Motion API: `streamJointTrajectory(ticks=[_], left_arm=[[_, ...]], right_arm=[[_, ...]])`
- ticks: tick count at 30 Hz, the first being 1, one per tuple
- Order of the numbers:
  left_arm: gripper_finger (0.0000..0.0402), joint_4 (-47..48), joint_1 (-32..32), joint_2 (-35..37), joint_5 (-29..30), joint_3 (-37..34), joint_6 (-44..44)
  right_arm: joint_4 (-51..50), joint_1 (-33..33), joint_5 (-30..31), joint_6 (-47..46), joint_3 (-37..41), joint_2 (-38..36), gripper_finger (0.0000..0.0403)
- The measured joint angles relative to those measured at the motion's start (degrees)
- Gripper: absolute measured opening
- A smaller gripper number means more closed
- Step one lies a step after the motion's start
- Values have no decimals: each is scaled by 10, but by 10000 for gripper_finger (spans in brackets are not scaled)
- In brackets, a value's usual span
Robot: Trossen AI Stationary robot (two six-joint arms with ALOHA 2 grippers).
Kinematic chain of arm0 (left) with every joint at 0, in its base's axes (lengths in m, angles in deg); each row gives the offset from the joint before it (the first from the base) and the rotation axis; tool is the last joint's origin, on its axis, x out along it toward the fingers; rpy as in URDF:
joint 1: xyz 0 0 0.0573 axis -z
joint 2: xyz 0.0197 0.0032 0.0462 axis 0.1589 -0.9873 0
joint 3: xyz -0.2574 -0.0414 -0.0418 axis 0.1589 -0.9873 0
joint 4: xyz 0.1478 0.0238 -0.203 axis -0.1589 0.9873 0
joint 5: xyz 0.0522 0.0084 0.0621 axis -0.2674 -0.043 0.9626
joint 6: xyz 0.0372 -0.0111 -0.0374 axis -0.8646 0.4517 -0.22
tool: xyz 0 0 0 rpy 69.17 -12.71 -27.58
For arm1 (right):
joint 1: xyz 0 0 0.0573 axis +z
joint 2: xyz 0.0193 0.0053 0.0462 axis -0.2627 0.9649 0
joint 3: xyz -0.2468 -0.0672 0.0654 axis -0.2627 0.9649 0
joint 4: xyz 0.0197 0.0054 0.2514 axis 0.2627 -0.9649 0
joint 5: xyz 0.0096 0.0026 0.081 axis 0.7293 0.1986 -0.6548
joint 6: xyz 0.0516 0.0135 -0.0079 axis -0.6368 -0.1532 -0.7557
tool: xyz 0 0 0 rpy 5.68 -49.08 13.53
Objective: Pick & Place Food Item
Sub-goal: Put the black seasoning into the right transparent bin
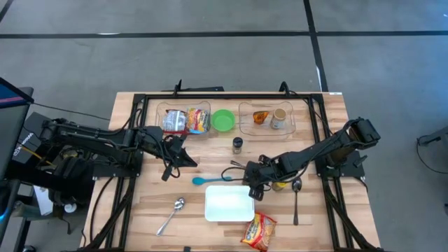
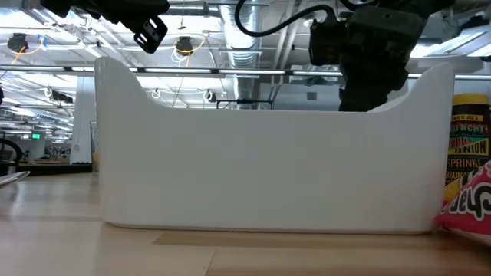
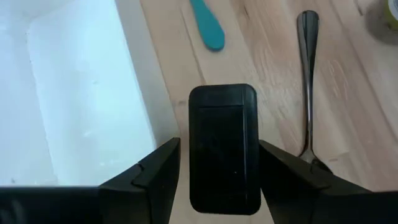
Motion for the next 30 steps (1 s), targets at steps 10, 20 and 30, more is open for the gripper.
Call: streamJointTrajectory(ticks=[10, 20, 30], left_arm=[[0, 0, 0, 0, 0, 0, 0], [0, 0, 0, 0, -1, 0, 0], [0, 0, 0, 0, -1, 0, 0]], right_arm=[[12, 0, 0, -5, 0, 0, 198], [-1, -2, -1, -11, 0, 0, 198], [-50, -27, -1, 4, 0, 0, 198]])
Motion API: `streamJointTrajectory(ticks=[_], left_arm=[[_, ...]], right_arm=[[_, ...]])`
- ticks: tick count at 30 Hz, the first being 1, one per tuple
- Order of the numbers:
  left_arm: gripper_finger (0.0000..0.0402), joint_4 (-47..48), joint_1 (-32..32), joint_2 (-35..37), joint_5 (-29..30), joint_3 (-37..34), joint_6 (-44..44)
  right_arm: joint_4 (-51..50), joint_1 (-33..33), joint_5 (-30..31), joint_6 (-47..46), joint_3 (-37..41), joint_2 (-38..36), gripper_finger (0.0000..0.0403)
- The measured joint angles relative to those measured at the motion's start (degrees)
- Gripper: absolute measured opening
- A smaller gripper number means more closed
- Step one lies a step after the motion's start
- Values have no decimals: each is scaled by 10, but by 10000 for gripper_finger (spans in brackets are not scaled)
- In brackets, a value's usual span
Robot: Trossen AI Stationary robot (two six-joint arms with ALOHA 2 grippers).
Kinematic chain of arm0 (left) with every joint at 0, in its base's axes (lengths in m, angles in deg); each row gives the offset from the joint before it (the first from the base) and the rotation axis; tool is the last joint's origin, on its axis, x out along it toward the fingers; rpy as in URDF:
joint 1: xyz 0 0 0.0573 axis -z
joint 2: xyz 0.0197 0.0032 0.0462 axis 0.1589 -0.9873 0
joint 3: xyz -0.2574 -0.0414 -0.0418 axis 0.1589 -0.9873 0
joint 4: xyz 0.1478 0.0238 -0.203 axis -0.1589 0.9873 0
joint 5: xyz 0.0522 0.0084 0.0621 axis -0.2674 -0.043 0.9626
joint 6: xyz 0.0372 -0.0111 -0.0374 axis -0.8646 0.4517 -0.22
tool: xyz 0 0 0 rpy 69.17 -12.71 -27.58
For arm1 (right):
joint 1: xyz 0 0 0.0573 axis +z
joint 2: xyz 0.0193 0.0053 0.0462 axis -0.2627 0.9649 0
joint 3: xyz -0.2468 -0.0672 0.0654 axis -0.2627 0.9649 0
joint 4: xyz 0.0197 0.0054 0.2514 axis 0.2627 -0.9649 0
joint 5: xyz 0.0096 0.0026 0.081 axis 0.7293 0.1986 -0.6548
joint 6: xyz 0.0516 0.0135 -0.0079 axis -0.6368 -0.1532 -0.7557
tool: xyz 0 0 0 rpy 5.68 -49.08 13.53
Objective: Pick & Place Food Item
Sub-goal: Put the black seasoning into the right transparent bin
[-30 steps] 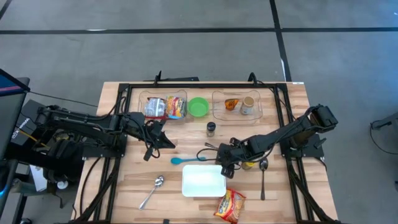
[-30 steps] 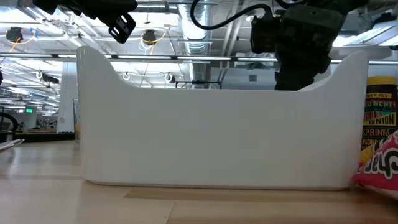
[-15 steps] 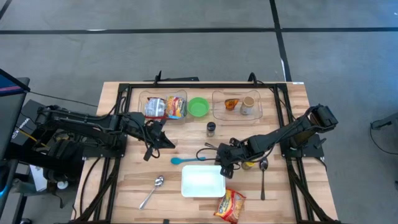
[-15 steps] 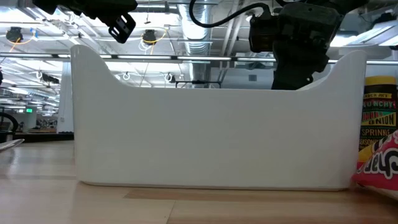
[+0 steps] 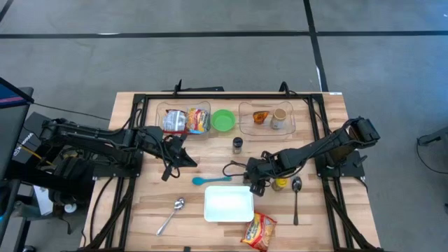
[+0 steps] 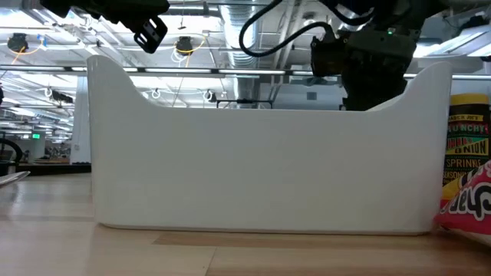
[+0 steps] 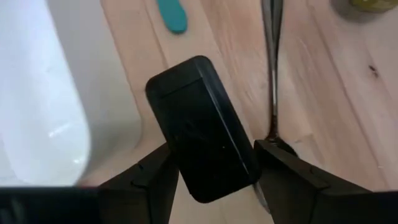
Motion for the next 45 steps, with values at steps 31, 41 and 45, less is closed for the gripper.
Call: streamJointTrajectory(ticks=[31, 41, 45], left_arm=[[0, 0, 0, 0, 0, 0, -10], [0, 0, 0, 0, 0, 0, -10], [0, 0, 0, 0, 0, 0, -10]], right_arm=[[0, -18, 0, 212, 0, 0, 191], [1, -18, 0, 212, 0, 0, 130], [1, -18, 0, 212, 0, 0, 131]])
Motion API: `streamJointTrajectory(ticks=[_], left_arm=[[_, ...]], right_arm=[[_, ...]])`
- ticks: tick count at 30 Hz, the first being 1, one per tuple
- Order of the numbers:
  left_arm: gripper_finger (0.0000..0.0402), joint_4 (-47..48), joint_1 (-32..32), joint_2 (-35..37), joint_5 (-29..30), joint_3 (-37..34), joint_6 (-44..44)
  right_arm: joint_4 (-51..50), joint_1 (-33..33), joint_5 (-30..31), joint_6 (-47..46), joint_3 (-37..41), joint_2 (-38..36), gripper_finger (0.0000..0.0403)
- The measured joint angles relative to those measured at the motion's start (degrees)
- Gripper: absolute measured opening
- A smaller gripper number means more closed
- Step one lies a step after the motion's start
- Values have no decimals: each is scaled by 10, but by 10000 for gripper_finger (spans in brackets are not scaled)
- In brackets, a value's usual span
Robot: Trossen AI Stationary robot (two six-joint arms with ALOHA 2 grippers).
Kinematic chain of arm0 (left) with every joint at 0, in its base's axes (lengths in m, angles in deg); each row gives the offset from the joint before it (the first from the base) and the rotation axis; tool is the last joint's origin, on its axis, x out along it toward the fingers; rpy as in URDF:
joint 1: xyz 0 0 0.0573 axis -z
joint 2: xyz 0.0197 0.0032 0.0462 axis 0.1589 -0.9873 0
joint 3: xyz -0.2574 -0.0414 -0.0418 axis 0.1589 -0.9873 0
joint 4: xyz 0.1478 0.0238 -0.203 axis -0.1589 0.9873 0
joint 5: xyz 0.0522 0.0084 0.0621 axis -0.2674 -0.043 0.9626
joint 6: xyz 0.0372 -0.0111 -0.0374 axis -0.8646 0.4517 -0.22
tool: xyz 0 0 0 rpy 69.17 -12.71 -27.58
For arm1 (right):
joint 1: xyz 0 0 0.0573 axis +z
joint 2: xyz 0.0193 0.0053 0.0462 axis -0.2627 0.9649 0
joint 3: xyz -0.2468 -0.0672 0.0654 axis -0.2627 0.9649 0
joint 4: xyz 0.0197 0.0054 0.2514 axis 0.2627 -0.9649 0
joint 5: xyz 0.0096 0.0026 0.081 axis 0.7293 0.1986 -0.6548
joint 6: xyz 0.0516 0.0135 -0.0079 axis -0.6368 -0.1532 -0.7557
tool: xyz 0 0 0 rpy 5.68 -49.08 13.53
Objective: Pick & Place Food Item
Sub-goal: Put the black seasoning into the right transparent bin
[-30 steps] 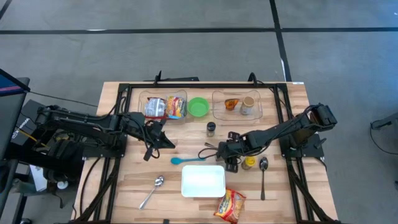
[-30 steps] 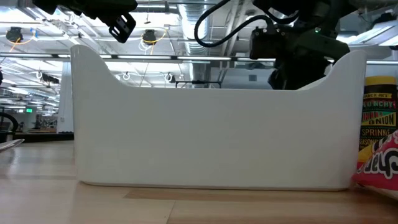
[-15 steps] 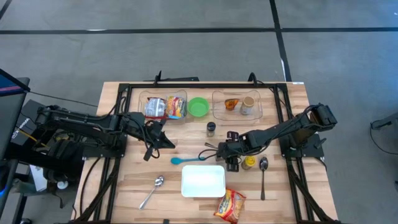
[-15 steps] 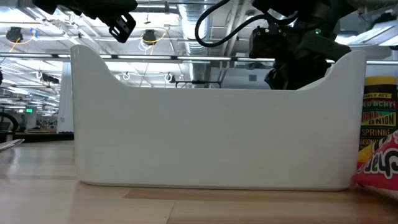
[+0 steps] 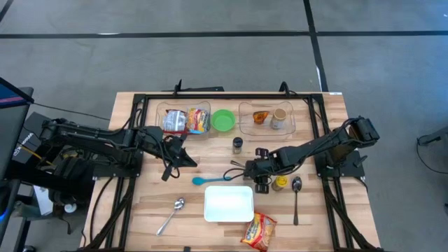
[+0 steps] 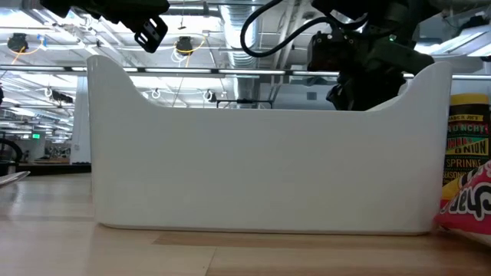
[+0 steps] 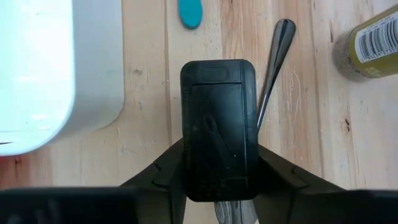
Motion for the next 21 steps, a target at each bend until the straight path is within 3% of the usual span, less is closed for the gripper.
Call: streamJointTrajectory(ticks=[5, 10, 16, 21], left_arm=[[0, 0, 0, 0, 0, 0, 0], [0, 0, 0, 0, 0, 0, 0], [0, 0, 0, 0, 0, 0, 0], [0, 0, 0, 0, 0, 0, 0]], right_arm=[[2, 0, 0, -21, 0, 0, 149], [9, 0, 0, -25, 0, 0, 123], [12, 0, 0, -26, 0, 0, 124], [12, 0, 1, -26, 0, 0, 152]])
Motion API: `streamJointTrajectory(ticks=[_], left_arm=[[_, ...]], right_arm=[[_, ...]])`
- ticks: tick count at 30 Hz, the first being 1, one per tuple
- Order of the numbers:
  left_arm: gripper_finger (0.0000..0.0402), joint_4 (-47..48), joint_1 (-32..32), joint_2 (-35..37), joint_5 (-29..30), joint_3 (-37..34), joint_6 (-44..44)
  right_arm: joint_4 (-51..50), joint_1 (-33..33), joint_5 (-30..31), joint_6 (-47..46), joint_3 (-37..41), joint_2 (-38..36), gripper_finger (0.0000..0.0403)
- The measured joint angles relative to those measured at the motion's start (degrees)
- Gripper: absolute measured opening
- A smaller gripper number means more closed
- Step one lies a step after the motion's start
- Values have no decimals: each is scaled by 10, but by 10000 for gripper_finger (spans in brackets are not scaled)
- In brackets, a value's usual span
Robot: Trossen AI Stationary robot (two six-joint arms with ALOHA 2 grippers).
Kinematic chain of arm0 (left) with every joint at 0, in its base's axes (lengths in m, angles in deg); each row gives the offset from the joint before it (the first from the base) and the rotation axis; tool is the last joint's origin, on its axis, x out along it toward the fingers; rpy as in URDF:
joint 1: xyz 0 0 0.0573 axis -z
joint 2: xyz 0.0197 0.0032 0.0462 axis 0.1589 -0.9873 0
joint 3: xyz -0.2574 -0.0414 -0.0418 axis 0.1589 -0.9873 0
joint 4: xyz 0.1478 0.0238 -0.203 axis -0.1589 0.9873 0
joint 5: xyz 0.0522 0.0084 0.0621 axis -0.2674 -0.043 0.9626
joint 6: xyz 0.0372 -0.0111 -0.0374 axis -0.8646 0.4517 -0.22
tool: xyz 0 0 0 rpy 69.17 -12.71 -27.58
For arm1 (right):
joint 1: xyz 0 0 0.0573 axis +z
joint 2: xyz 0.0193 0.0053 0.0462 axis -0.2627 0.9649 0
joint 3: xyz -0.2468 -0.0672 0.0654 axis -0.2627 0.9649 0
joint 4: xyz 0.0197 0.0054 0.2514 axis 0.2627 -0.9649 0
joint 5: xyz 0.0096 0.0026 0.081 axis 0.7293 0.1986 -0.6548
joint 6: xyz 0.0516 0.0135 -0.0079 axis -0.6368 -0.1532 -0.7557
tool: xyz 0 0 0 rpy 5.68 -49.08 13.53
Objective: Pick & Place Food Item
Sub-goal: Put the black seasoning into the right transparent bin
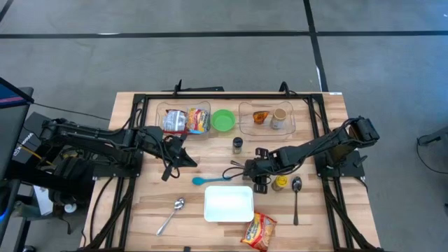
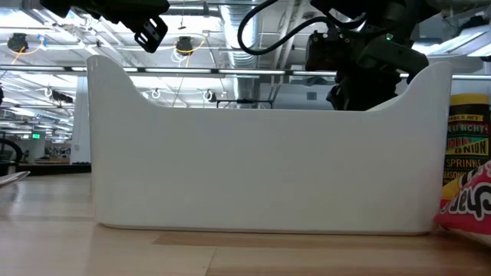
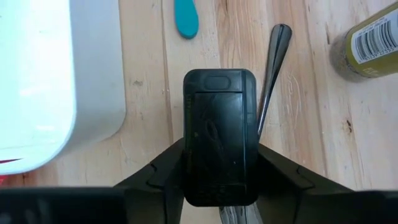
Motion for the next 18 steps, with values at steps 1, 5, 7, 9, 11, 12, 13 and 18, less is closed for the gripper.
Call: streamJointTrajectory(ticks=[1, 5, 7, 9, 11, 12, 13, 18], left_arm=[[0, 0, 0, 0, 0, 0, 0], [0, 0, 0, 0, 0, 0, 0], [0, 0, 0, 0, 0, 0, 0], [0, 0, 0, 0, 0, 0, 0], [0, 0, 0, 0, 0, 0, 0], [0, 0, 0, 0, 0, 0, 0], [0, 0, 0, 0, 0, 0, 0], [0, 0, 0, 0, 0, 0, 0]], right_arm=[[0, 0, 1, 0, 0, 0, 153], [0, 0, 1, -1, 0, 0, 126], [0, 0, 1, -1, 0, 0, 123], [0, 0, 1, -1, 0, 0, 123], [-2, 0, 1, -2, -2, 0, 123], [-4, 1, 1, -2, -5, 0, 123], [-6, 2, 1, -2, -10, 0, 123], [-34, 6, 1, -5, -51, 0, 127]])
